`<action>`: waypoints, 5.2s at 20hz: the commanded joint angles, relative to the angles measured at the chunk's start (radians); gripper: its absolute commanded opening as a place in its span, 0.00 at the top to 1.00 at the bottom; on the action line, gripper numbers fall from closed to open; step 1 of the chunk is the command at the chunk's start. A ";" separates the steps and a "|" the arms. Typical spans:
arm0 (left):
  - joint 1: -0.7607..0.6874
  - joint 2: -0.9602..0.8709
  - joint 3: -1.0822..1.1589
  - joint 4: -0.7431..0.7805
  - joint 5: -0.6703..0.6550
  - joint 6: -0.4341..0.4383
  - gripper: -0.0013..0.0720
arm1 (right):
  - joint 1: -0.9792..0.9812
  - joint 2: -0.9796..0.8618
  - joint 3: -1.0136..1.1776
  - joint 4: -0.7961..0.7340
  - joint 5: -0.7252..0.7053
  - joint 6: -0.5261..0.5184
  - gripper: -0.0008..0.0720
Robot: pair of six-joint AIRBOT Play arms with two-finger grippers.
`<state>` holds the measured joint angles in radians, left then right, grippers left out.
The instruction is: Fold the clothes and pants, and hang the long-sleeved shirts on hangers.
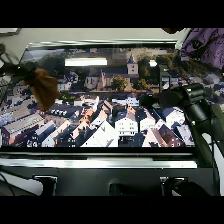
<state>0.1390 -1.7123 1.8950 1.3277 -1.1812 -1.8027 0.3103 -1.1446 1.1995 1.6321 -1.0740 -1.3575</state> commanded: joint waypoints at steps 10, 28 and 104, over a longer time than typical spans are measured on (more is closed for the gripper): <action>-0.775 0.025 -0.144 -0.097 -0.010 -0.240 0.96 | -0.002 0.190 0.004 -0.144 -0.277 -0.132 0.78; -0.371 0.098 -0.102 -0.120 -0.225 -0.017 0.23 | -0.568 -0.265 -0.233 0.807 0.092 -0.437 0.17; -0.010 0.352 -0.542 -0.092 0.312 0.108 0.96 | -0.307 -0.451 0.600 0.201 0.181 0.133 0.95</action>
<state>0.1452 -1.1728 1.4235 1.2747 -1.0546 -1.7298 -0.0212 -1.3640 1.7988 1.7920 -1.0088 -1.2289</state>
